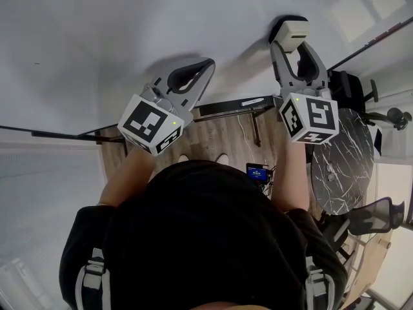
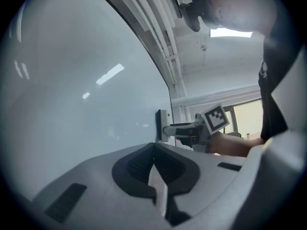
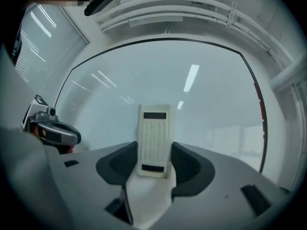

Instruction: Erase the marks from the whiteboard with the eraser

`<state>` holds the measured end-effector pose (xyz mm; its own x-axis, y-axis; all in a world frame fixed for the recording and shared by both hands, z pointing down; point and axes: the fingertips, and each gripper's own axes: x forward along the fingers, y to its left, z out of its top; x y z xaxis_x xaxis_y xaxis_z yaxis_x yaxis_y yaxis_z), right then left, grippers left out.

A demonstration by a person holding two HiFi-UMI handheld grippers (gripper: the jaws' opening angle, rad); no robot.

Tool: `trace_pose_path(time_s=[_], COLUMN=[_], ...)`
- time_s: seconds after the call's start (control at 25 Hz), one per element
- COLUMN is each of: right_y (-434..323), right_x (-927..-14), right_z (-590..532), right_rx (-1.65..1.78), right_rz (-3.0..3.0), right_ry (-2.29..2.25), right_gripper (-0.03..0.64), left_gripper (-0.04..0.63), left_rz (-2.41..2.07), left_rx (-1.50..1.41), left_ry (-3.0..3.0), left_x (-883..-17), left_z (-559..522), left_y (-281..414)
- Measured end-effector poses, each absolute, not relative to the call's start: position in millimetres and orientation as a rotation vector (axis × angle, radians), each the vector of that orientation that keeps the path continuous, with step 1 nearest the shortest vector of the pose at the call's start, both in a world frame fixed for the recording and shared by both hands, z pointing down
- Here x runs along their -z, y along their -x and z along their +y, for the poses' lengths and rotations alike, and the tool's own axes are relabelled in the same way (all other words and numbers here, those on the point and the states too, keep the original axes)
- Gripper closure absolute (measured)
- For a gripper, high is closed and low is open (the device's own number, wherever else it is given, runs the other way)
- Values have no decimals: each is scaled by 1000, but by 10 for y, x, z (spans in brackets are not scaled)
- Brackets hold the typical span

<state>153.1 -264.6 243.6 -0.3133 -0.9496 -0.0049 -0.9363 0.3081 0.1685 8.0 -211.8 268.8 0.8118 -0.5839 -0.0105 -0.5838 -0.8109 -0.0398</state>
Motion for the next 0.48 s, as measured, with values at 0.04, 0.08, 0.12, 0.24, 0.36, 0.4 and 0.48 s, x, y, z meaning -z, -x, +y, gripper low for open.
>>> trace_pose_path(time_s=[0.04, 0.08, 0.12, 0.24, 0.36, 0.4, 0.48], right_y=[-1600, -1659, -1706, -1751, -1589, -1498, -1296], right_x=[-2444, -2450, -2455, -2428, -2338, -2303, -2238], right_z=[-2652, -2656, -2657, -2602, -2451, -2403, -2324], right_rx=[206, 201, 197, 189, 203, 218, 253], right_rz=[-2452, -2443, -2436, -2446, -2506, -2527, -2568], right_ry=[-1795, -1807, -1815, -1824, -1777, -1751, -1695], right_gripper=[394, 394, 394, 394, 394, 394, 394], left_gripper=[591, 591, 591, 591, 591, 591, 591], left_rz=[953, 956, 959, 965, 971, 975, 987], left_rx=[4, 5, 5, 6, 10, 7, -1], left_ry=[2949, 2948, 2946, 2941, 2934, 2930, 2919], left_x=[-2685, -2682, -2680, -2674, -2675, -2666, -2628], left_z=[-2113, -2108, -2104, -2087, -2067, -2067, -2072], left_y=[-85, -88, -90, -82, -60, -49, -22])
